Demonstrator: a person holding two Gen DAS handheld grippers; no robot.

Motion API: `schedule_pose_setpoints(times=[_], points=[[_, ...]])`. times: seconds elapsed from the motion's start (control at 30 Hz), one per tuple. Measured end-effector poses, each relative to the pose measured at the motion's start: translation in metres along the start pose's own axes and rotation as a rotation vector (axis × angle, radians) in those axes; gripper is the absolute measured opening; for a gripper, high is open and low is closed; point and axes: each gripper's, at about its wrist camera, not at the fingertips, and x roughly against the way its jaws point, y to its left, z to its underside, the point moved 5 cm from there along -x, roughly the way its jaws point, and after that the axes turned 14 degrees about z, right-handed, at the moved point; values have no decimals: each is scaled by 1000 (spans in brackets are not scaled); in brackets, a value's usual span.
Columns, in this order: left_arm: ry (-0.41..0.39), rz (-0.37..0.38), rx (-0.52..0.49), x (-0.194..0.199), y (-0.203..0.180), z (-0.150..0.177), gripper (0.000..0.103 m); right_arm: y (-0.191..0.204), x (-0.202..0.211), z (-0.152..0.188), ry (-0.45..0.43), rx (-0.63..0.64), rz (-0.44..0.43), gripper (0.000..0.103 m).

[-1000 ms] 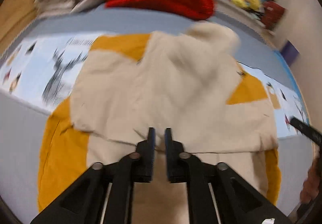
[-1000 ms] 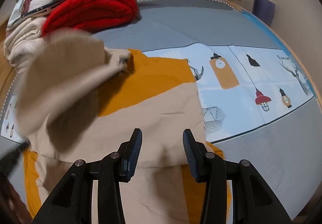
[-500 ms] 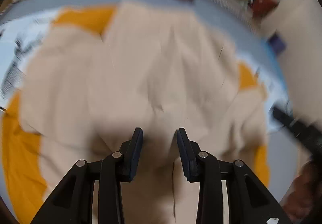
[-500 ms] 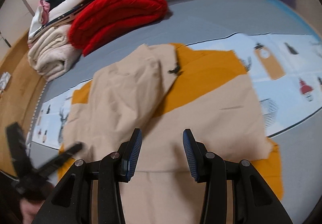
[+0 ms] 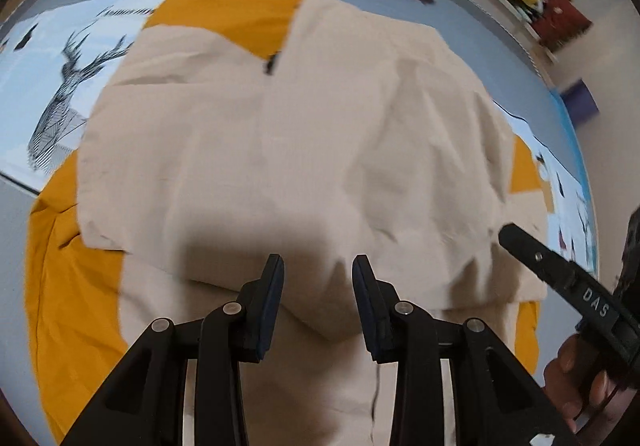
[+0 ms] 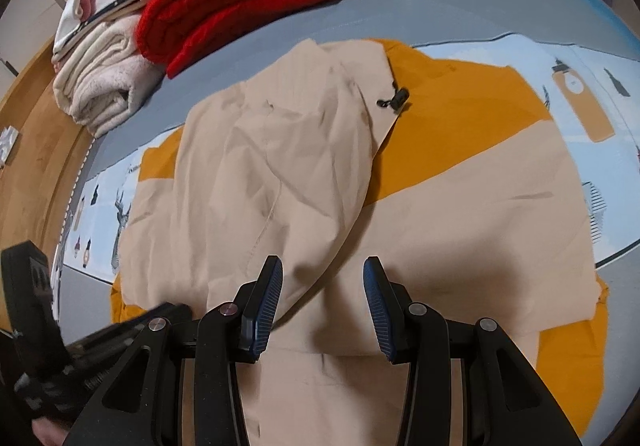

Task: Fold large clothes

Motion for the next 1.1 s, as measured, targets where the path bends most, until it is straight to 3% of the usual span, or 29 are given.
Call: schedule_pose_setpoints(times=[0.27,0.33,0.37,0.4,0.5,0.6,0.73,0.83,0.9,1.03,1.1], points=[[-14,-24,44,1,12,0,32,9,-19,1,45,-32,-60,44],[-17,-24,45,5,16,1,32,12,-22,2,50,-43,-93,30],[-20,-24,45,6,16,1,32,13,-23,2,53,-43,-103,13],[-22,-24,46,7,17,1,32,14,-23,2,51,-45,-111,6],[-28,-19,46,9,16,0,32,10,-16,1,16,-77,-109,2],[-28,-16,40,9,14,-1,32,3,-10,-2,-6,-112,-75,1],[-19,-18,32,8,14,1,32,-13,-30,11,92,-126,81,1],[-14,-16,19,7,12,2,32,-24,-39,17,135,-168,118,1],[-8,-9,8,5,10,2,32,-28,-32,13,103,-198,121,3],[33,9,22,-9,11,7,32,-17,2,-8,-88,-183,64,9],[78,11,73,-20,20,13,32,-3,7,-12,-123,-138,-3,32]])
